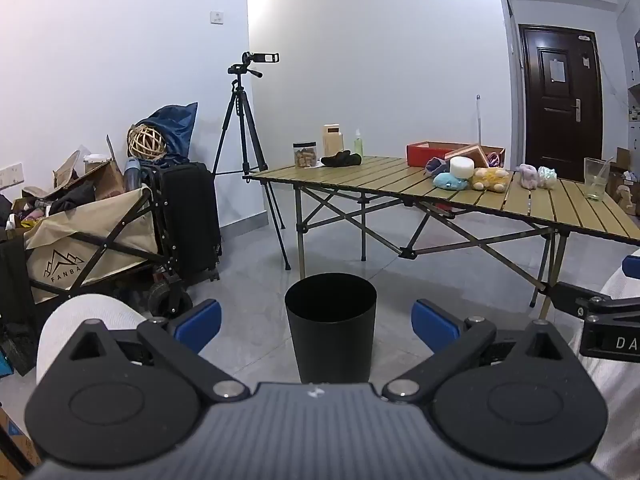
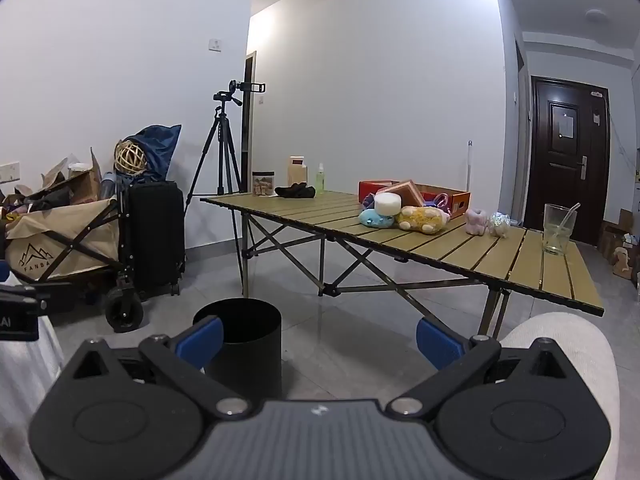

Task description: Collect trash

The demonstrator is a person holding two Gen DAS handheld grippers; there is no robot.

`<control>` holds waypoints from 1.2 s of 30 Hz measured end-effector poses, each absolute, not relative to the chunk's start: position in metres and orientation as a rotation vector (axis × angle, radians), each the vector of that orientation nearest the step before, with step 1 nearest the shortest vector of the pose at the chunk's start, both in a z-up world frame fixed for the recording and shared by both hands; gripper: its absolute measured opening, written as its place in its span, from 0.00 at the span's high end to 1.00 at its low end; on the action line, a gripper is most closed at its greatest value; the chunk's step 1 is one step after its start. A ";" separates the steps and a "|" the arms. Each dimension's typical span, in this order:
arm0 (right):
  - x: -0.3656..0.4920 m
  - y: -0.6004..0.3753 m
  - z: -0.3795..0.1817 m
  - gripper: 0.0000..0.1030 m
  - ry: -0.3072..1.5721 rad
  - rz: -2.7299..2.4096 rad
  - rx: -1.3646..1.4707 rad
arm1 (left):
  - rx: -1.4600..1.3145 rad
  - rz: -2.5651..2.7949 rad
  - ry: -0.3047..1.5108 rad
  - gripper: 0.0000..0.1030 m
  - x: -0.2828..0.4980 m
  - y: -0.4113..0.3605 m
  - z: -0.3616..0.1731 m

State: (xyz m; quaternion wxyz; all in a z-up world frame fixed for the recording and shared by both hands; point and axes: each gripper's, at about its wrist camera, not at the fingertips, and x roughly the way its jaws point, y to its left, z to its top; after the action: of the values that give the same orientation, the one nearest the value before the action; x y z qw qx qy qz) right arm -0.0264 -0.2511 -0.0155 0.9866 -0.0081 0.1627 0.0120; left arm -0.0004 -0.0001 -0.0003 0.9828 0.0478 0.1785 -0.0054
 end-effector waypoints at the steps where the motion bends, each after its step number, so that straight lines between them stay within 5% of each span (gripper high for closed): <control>1: -0.026 -0.251 -0.016 0.00 0.330 0.026 -0.019 | 0.095 -0.009 0.361 0.00 -0.001 0.000 0.000; 36: -0.034 -0.248 -0.014 0.00 0.293 0.020 -0.024 | 0.075 -0.018 0.355 0.00 -0.005 0.004 0.004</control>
State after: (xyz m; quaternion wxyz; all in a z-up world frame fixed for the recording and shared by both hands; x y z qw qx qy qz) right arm -0.0341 -0.2482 -0.0143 0.9892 -0.0119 0.1457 0.0100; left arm -0.0049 0.0039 0.0042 0.9835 0.0371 0.1766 -0.0091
